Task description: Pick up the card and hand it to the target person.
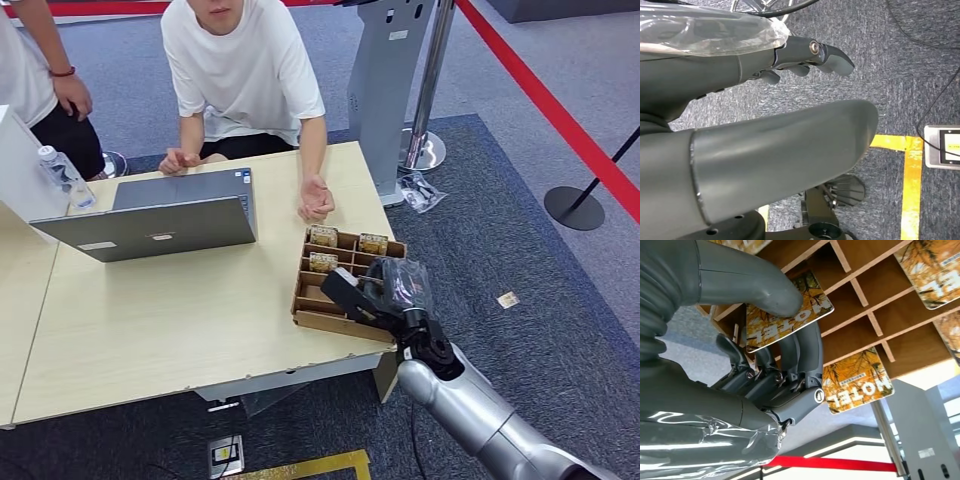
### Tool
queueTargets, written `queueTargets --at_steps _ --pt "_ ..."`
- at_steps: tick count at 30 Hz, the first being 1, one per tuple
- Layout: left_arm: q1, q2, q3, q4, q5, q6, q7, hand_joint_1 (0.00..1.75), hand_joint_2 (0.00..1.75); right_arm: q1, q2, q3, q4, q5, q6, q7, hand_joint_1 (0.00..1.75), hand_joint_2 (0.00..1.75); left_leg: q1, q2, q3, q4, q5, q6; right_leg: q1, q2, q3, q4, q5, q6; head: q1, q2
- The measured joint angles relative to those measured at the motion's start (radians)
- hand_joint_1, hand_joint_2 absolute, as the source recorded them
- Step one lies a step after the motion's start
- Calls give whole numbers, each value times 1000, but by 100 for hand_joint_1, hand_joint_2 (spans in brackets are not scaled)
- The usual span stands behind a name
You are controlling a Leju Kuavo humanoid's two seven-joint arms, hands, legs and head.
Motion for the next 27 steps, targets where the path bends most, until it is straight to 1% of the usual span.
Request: queueTargets --at_steps 2,5,9,14,17,20,23,27 --pt "-1 1 -5 0 11 0 0 0 0 0 0 1 -17 8 15 1 158 175 0 0 0 0 0 0 0 0 0 0 0 0 0 0" --pt "-2 2 -16 0 29 0 0 0 0 -3 0 4 -57 39 43 10 165 175 0 0 0 0 0 0 0 0 0 0 0 0 0 0" --pt "-4 4 -33 0 50 0 -4 0 0 -21 -2 6 -144 97 74 18 171 175 0 0 0 0 0 0 0 0 0 0 0 0 0 0" --pt "-5 5 -58 0 57 -1 -13 0 0 -78 -3 7 -255 135 86 9 173 175 0 0 0 0 1 0 0 0 0 0 1 0 0 0" --pt "-8 6 -76 0 60 -4 -17 0 0 -131 -3 8 -288 137 80 -4 171 175 0 0 0 0 1 0 0 0 0 0 1 0 0 0" --pt "-11 6 -97 0 63 -7 -18 0 0 -197 -3 13 -293 115 53 -18 170 175 0 0 0 0 2 0 0 0 0 0 2 0 0 0" --pt "-13 6 -119 -1 64 -8 -18 0 0 -261 0 18 -274 79 25 -33 172 175 0 0 -1 0 2 0 0 0 0 0 2 0 0 0" --pt "-17 6 -148 -3 64 -8 -19 0 0 -347 21 30 -189 39 13 -53 173 175 0 0 -1 0 3 0 0 0 0 1 2 0 0 0"
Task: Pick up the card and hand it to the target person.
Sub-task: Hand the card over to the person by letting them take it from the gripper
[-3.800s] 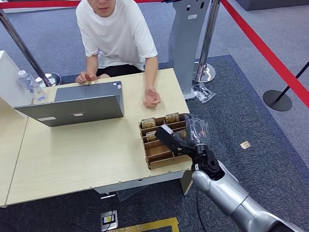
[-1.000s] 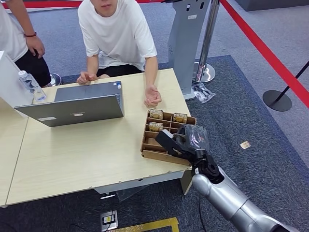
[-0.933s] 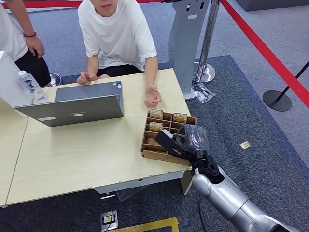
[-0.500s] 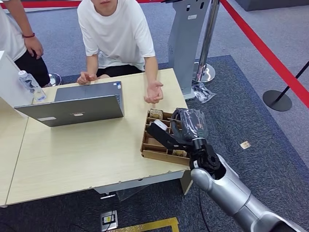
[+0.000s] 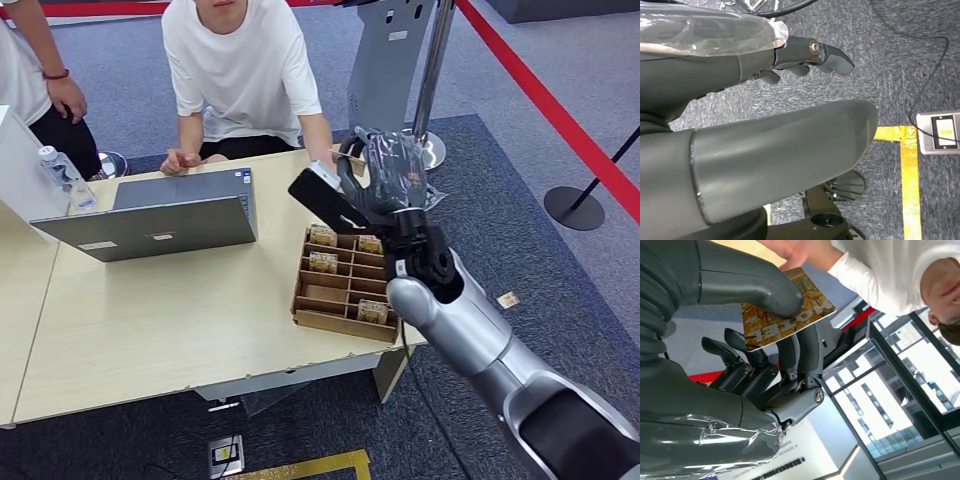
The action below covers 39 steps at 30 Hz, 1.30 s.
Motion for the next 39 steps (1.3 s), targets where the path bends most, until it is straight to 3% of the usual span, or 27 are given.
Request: queueTargets --at_steps 6,18,20,22,24,25,28,35,39 --pt "-4 0 -33 -2 5 0 -2 0 0 -73 37 22 137 -32 -15 -18 173 175 0 -2 -1 0 1 0 0 -2 0 0 0 0 0 0" --pt "-9 3 -84 -6 57 29 -4 0 0 -226 173 86 599 -60 -40 -24 171 175 0 -2 -2 0 1 0 0 -2 -1 0 0 0 0 0" --pt "-9 4 -89 -6 64 33 -4 0 0 -236 187 97 651 -55 -51 -14 131 175 0 -3 -2 0 1 0 0 -2 -1 0 0 0 0 0" --pt "-9 4 -94 -6 68 35 -4 0 0 -242 197 105 693 -51 -60 -10 58 175 0 -3 -2 0 1 0 0 -3 -1 0 0 0 0 0" --pt "-9 5 -99 -6 73 37 -3 0 0 -245 204 113 727 -48 -67 -8 11 175 0 -3 -2 0 1 0 0 -3 -1 0 0 0 0 0" --pt "-9 5 -100 -6 75 38 -3 0 0 -246 207 117 742 -47 -70 -7 0 131 0 -3 -2 0 1 0 0 -3 -1 0 0 0 0 0" --pt "-9 5 -101 -6 80 39 -3 0 0 -248 214 123 778 -43 -76 0 0 0 0 -3 -2 0 1 0 0 -3 -1 0 0 0 0 0" --pt "-9 5 -109 -6 97 40 -3 0 0 -253 224 139 828 -49 -151 6 0 0 0 -3 -2 0 2 0 0 -3 -1 0 1 0 0 0" --pt "-9 5 -117 -6 113 45 -3 0 0 -255 228 135 837 -149 -279 -58 0 0 0 -3 -2 0 2 0 0 -2 -1 0 1 0 0 0"
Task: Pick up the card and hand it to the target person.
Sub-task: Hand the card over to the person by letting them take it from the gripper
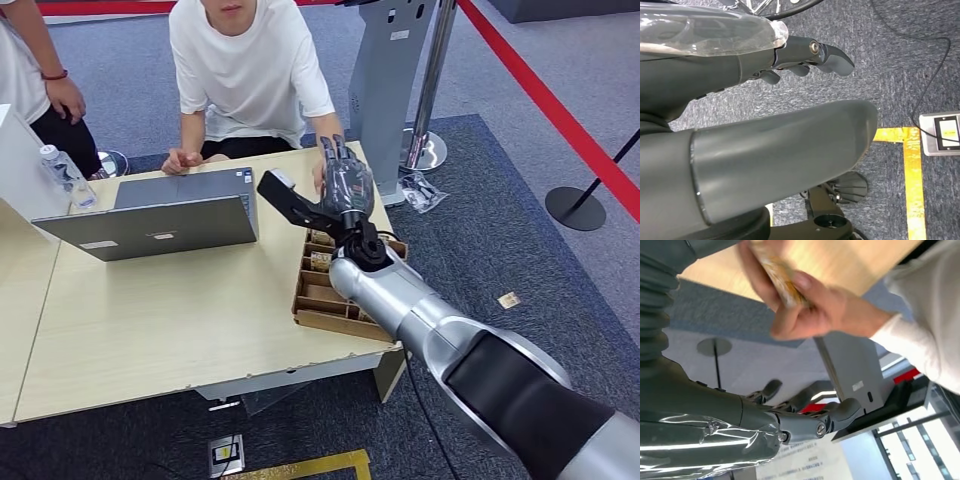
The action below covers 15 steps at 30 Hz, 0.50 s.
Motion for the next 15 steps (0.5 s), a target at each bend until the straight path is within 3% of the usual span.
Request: queueTargets --at_steps 5,11,15 --pt "0 -1 -8 0 24 10 0 0 0 -1 12 -47 -2 -243 -177 -185 0 0 0 0 0 0 0 0 0 0 0 0 0 0 0 0" --pt "0 -1 -13 0 34 14 0 0 0 0 23 -96 -4 -298 -188 -239 0 0 0 0 0 0 0 0 0 0 0 0 1 0 0 0" --pt "0 -1 -14 0 58 20 3 0 0 28 31 -165 -59 -481 -183 -407 0 0 0 0 0 0 0 0 0 0 0 0 1 0 0 0"
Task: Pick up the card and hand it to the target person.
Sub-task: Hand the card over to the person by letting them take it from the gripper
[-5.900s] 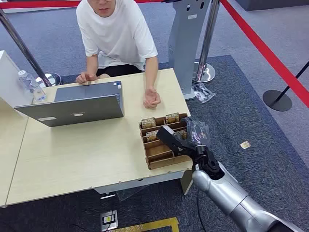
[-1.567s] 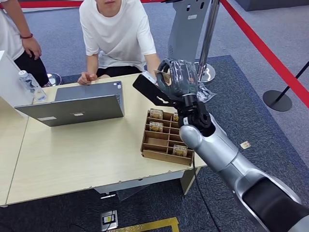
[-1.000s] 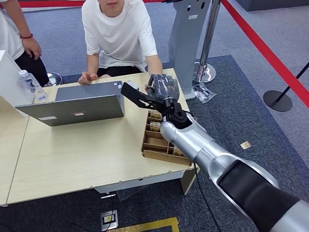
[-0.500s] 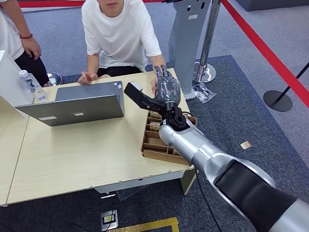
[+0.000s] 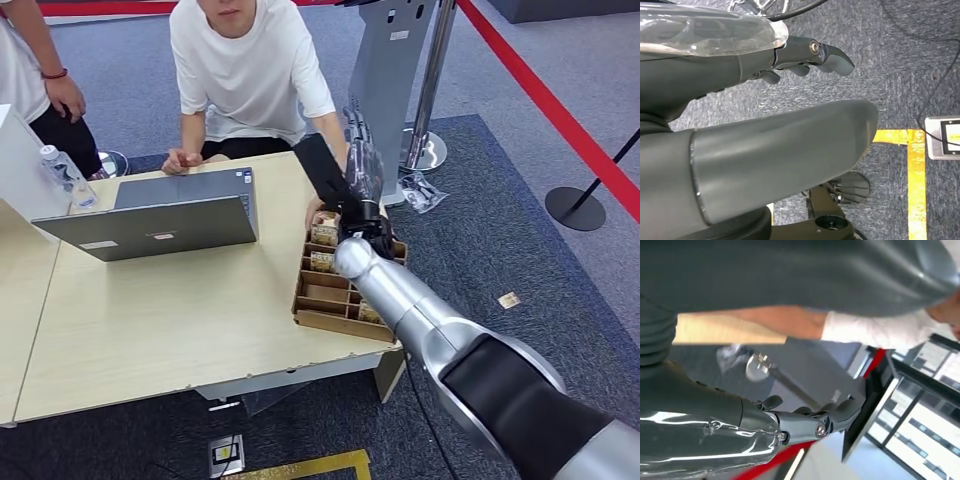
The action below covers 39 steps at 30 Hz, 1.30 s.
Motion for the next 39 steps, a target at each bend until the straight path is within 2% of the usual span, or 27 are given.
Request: queueTargets --at_steps 2,4,7,11,16,21,28,39 --pt "0 0 0 0 17 2 4 0 0 31 0 -38 -62 -179 21 -58 0 0 0 0 0 0 0 0 0 0 0 0 0 0 0 0" --pt "1 0 0 0 32 5 6 0 0 80 -10 -55 -148 -318 37 -55 0 0 0 0 0 0 0 0 0 0 0 0 0 0 0 0" --pt "1 1 0 0 54 8 8 0 0 177 -46 -55 -290 -404 25 -31 0 0 0 0 0 0 0 0 0 0 -1 -1 0 0 0 0" --pt "1 1 0 0 70 10 8 0 0 310 -95 -53 -463 -418 2 -38 0 175 0 0 0 0 0 0 0 1 -1 -1 0 0 0 0" --pt "1 2 -1 0 73 10 8 0 0 441 -143 -58 -636 -322 -6 -30 0 175 0 0 0 0 0 0 0 1 -1 -1 0 0 0 0" --pt "1 2 -3 0 74 9 8 0 0 504 -168 -87 -752 -257 -6 -12 0 175 0 1 0 0 0 0 0 1 -1 -1 0 0 0 0" --pt "0 2 -21 0 74 8 8 0 0 525 -191 -137 -829 -269 -6 -2 0 175 0 1 0 0 0 0 0 1 -1 -1 1 0 0 0" --pt "-3 3 -43 0 88 10 14 0 0 529 -200 -182 -834 -232 -6 -32 0 175 0 1 0 0 0 0 0 1 -1 -1 1 0 0 0"
